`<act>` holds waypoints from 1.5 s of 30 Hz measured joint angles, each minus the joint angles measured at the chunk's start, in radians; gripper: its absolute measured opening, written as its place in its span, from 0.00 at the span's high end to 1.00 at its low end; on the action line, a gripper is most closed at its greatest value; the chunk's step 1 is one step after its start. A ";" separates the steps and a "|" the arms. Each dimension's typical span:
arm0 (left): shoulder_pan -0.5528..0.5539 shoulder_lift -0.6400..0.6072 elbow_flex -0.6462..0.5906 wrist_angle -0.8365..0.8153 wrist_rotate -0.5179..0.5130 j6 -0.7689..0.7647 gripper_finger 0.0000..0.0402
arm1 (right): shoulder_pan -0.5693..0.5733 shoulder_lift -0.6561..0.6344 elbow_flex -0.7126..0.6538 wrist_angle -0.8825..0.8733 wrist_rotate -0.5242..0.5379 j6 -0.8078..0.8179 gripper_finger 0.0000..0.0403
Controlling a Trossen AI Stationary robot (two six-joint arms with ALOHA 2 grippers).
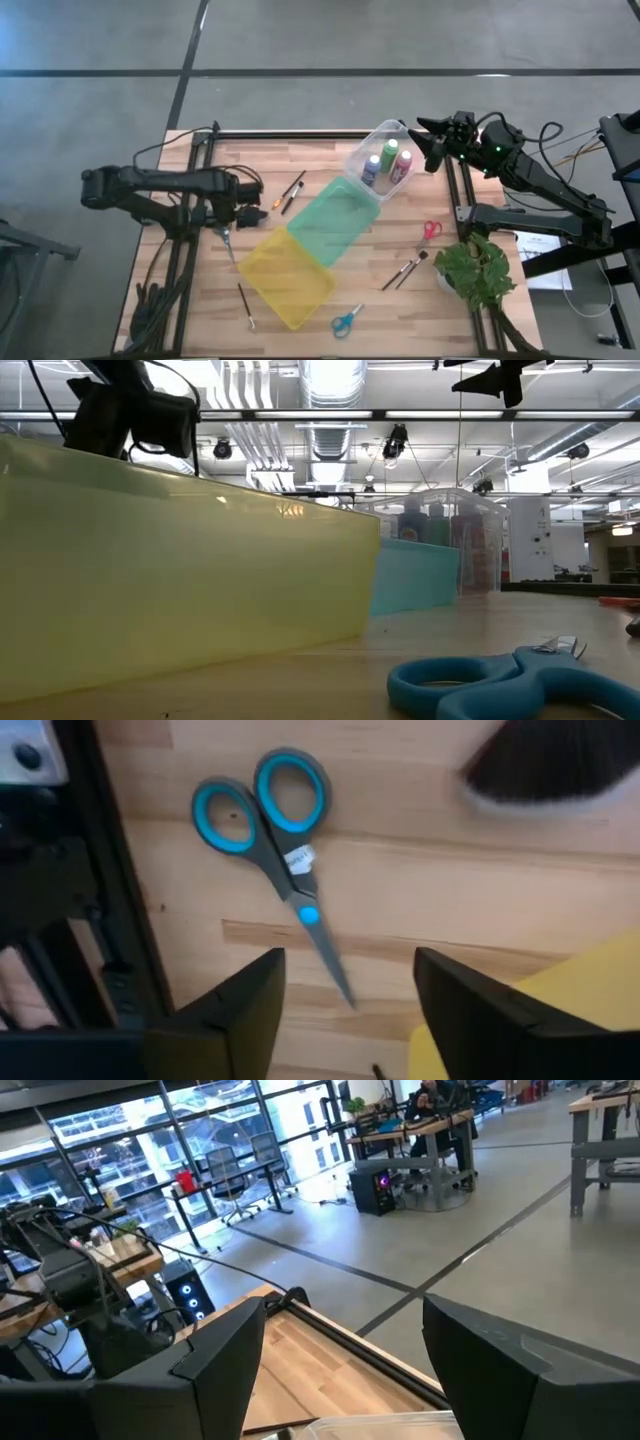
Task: Pick & Place Paint Supplies
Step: Put the black and blue scissors into the yellow bin
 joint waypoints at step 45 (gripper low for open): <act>-0.355 -0.002 -0.248 0.388 0.014 -0.629 0.71 | 0.000 0.001 0.000 -0.009 -0.050 0.019 0.35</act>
